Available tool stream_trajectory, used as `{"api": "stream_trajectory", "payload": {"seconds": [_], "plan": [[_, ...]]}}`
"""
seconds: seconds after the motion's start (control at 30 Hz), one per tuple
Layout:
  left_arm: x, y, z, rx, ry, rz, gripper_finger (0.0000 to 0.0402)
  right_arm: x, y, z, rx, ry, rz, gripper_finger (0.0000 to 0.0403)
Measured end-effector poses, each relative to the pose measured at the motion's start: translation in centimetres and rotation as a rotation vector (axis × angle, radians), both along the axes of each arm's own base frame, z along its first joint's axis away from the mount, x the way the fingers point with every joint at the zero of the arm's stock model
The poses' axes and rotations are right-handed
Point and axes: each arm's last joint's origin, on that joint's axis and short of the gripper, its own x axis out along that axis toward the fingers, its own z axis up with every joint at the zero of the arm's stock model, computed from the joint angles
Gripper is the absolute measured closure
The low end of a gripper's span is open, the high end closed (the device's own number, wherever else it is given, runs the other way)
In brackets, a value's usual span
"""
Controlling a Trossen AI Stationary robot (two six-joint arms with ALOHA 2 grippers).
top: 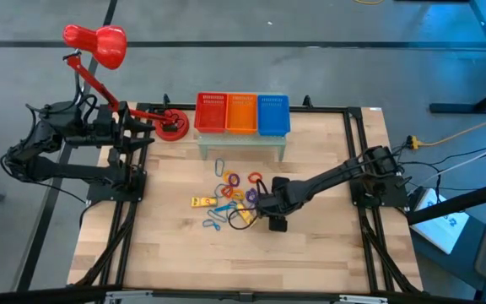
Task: Pick & Place Office Desk Supplies
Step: Put the yellow crayon box into the blue bin on the shelf
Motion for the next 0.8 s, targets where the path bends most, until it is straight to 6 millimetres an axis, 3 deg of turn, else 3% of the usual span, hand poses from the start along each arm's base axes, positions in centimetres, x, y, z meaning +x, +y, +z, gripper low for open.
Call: {"api": "stream_trajectory", "payload": {"seconds": [0.2, 0.8], "plan": [[0.01, 0.00, 0.01, -0.008, 0.000, 0.001, 0.0238, 0.03, 0.03, -0.05, 0.001, 0.001, -0.002, 0.0083], [0.02, 0.01, 0.06, -0.025, -0.008, 0.006, 0.0238, 0.41, 0.46, -0.09, 0.116, -0.016, 0.012, 0.0212]]}}
